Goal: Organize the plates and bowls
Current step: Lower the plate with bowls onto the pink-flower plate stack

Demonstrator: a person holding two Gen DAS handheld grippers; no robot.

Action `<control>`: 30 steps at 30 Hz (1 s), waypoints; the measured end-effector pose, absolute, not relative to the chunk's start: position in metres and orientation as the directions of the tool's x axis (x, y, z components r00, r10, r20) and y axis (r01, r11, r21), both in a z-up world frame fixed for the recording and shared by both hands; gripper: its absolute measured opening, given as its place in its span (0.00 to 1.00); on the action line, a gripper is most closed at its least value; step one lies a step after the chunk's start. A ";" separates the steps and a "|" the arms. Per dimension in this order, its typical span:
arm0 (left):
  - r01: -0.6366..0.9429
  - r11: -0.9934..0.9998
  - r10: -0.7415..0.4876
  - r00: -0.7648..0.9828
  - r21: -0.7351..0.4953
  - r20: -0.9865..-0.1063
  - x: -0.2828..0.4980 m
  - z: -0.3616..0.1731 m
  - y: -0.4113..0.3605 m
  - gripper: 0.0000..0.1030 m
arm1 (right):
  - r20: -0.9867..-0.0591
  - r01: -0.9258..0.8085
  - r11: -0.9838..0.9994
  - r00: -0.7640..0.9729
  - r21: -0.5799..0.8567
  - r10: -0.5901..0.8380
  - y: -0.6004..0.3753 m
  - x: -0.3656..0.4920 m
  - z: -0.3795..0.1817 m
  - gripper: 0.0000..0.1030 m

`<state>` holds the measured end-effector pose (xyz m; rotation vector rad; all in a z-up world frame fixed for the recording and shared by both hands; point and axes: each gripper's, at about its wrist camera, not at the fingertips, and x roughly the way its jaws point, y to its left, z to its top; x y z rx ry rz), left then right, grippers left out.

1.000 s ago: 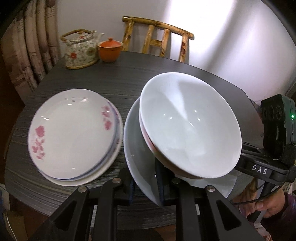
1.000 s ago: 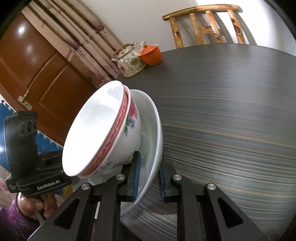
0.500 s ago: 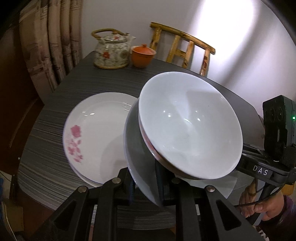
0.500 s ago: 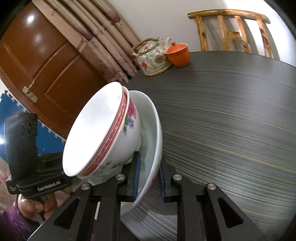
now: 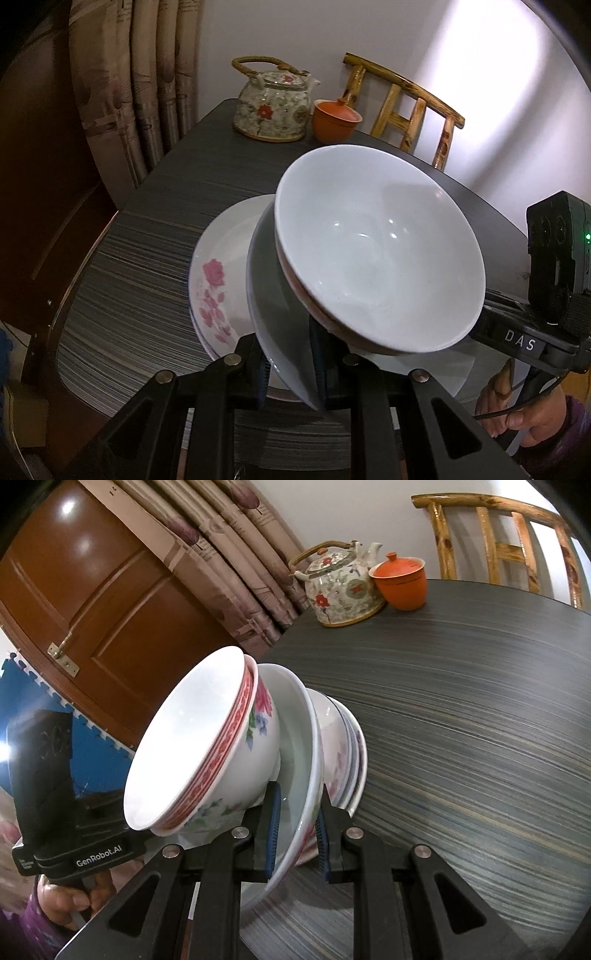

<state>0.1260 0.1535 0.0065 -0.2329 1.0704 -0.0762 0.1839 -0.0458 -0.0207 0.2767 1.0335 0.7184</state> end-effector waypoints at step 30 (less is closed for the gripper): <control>-0.107 0.969 -0.151 0.449 -0.221 -0.881 0.138 -0.015 0.175 0.19 | -0.683 -0.409 0.721 0.264 0.560 0.681 -0.017 0.202 -0.041 0.17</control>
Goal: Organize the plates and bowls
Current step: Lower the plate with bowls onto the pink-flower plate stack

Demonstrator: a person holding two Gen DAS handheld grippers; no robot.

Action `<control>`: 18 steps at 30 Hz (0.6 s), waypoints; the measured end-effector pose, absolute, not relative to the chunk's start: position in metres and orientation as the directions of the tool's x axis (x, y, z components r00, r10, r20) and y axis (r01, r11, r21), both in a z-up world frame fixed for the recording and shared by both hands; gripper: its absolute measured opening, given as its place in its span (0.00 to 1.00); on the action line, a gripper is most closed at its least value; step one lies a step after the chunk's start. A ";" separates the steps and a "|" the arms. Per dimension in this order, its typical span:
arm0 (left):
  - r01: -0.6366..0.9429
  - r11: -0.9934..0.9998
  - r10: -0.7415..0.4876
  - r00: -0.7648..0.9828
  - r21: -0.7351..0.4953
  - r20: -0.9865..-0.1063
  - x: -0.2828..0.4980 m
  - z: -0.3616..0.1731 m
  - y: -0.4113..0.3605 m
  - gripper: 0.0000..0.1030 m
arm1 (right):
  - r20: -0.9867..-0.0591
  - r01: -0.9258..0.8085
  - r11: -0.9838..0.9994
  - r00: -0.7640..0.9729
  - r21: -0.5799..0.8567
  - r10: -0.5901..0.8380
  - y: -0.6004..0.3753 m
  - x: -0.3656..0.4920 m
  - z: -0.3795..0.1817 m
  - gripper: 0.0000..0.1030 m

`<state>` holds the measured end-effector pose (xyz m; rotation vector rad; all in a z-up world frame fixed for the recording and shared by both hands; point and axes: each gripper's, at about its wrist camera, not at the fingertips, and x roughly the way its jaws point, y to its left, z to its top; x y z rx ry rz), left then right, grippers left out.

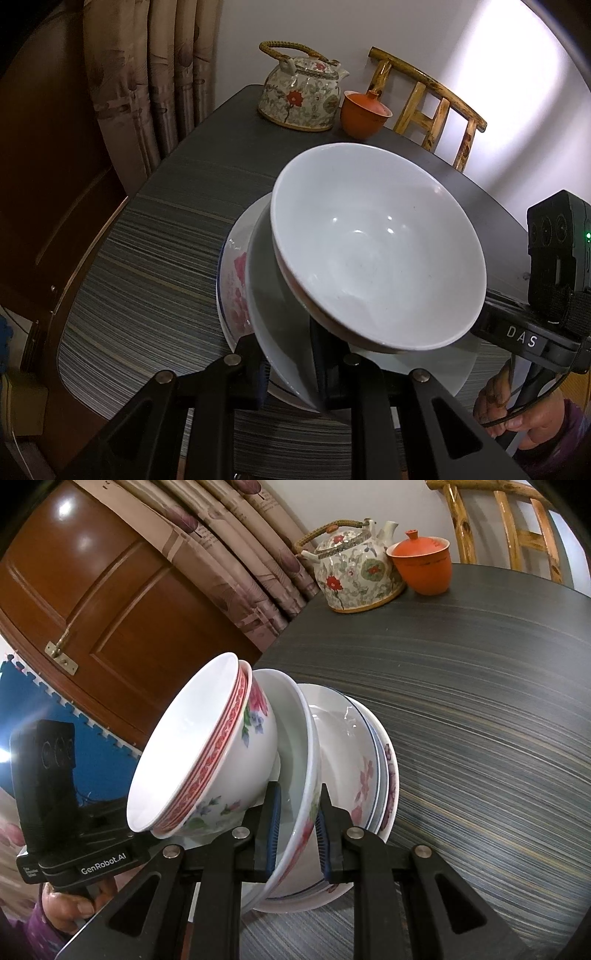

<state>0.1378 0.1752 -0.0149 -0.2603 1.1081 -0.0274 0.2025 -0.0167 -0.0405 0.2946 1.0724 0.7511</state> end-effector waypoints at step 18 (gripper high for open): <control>-0.114 0.971 -0.139 0.447 -0.210 -0.884 0.142 -0.022 0.179 0.19 | -0.685 -0.401 0.719 0.254 0.568 0.683 -0.012 0.208 -0.053 0.18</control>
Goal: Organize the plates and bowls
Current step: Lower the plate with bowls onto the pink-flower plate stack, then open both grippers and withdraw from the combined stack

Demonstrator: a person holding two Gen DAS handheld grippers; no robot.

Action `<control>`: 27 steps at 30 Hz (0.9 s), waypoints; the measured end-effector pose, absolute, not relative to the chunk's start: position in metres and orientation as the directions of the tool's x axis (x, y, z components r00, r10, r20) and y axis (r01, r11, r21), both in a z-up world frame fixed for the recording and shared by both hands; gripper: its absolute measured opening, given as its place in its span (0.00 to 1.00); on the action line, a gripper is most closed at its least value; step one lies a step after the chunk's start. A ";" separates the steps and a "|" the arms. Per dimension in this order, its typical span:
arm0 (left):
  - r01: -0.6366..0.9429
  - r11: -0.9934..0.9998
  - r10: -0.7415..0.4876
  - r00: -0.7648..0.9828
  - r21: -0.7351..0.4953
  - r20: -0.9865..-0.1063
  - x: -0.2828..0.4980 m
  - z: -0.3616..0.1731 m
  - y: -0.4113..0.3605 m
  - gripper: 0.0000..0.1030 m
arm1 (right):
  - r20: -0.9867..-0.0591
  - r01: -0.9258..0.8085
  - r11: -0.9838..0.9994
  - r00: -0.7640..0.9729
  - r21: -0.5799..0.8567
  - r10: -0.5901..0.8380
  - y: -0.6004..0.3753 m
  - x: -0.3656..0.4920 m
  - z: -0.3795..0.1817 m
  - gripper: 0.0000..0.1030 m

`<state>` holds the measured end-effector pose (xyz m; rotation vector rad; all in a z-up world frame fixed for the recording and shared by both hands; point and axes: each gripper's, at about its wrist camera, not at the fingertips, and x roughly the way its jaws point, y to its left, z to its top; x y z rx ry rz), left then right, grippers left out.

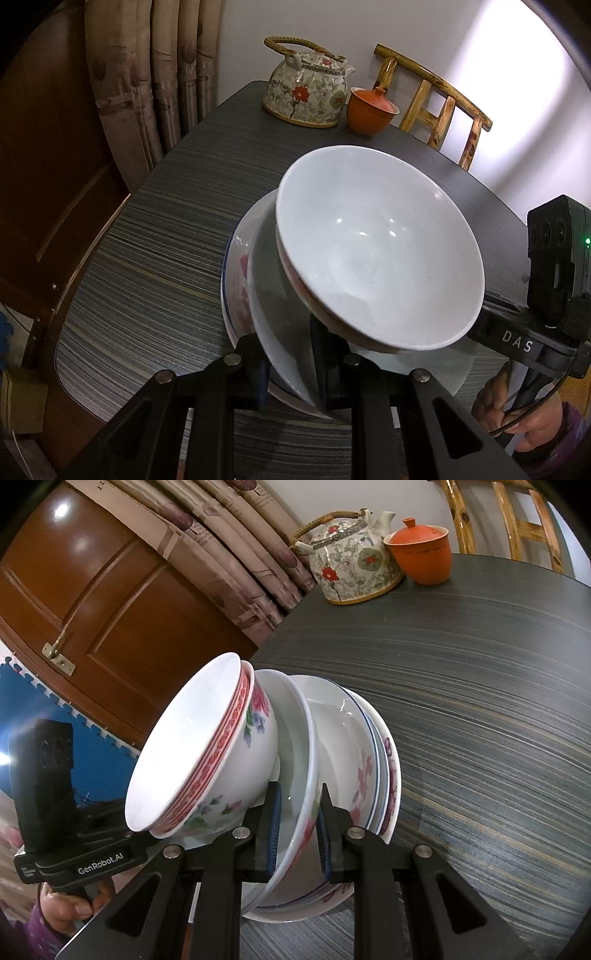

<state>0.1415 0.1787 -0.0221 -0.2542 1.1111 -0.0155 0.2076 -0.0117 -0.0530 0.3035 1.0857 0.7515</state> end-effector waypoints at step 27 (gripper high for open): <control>-0.113 0.978 -0.103 0.468 -0.174 -0.878 0.133 -0.020 0.173 0.21 | -0.779 -0.461 0.822 0.357 0.333 0.516 -0.003 0.200 -0.035 0.25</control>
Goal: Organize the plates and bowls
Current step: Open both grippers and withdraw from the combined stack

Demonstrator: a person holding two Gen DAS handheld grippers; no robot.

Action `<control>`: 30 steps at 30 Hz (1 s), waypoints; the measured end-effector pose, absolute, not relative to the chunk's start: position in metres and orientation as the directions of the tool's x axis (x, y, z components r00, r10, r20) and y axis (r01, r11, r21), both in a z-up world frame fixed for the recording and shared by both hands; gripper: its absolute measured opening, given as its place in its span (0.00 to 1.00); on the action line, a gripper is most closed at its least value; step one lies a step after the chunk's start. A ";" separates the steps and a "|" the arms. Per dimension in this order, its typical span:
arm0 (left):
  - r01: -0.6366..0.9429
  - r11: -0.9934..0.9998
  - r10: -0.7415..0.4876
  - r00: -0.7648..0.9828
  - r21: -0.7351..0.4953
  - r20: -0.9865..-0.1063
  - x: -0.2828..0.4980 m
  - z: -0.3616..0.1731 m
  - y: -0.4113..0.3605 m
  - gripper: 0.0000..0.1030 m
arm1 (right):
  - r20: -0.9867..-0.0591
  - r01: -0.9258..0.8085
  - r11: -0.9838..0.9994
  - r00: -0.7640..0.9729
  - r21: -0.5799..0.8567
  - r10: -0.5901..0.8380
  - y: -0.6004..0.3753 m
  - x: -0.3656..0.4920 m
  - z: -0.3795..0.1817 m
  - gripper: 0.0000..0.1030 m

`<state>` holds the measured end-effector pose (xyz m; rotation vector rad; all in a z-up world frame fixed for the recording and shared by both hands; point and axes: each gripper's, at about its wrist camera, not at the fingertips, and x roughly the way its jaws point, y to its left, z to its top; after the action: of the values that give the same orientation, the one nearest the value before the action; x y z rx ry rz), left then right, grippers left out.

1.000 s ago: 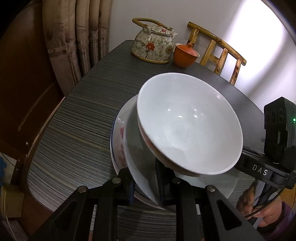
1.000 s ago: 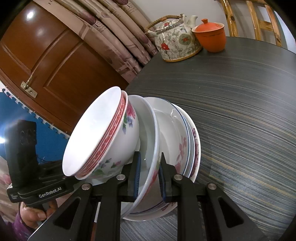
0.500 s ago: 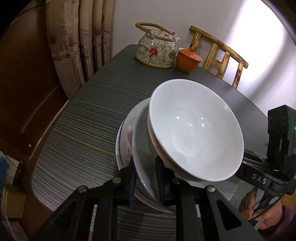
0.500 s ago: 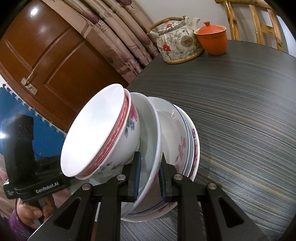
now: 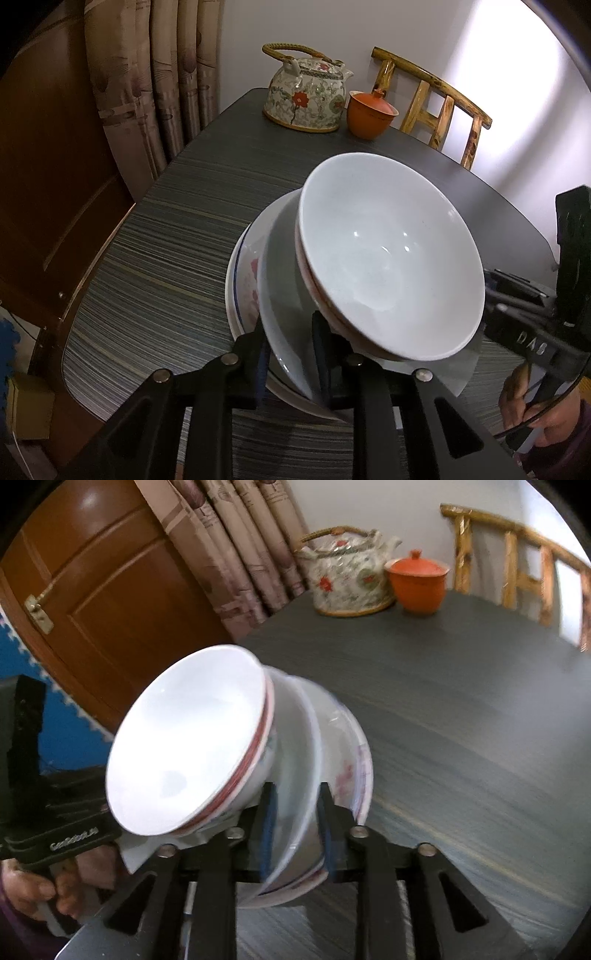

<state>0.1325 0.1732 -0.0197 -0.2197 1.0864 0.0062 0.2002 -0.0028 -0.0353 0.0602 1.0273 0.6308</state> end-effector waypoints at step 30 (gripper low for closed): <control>-0.144 0.986 0.023 0.594 -0.078 -0.804 0.085 0.047 0.153 0.42 | -0.621 -0.403 0.839 0.566 0.366 0.542 -0.048 0.139 0.034 0.78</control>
<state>0.0853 0.1529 0.0465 -0.1407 0.9309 0.0977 0.1392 -0.0481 0.0342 0.1909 0.7935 0.5592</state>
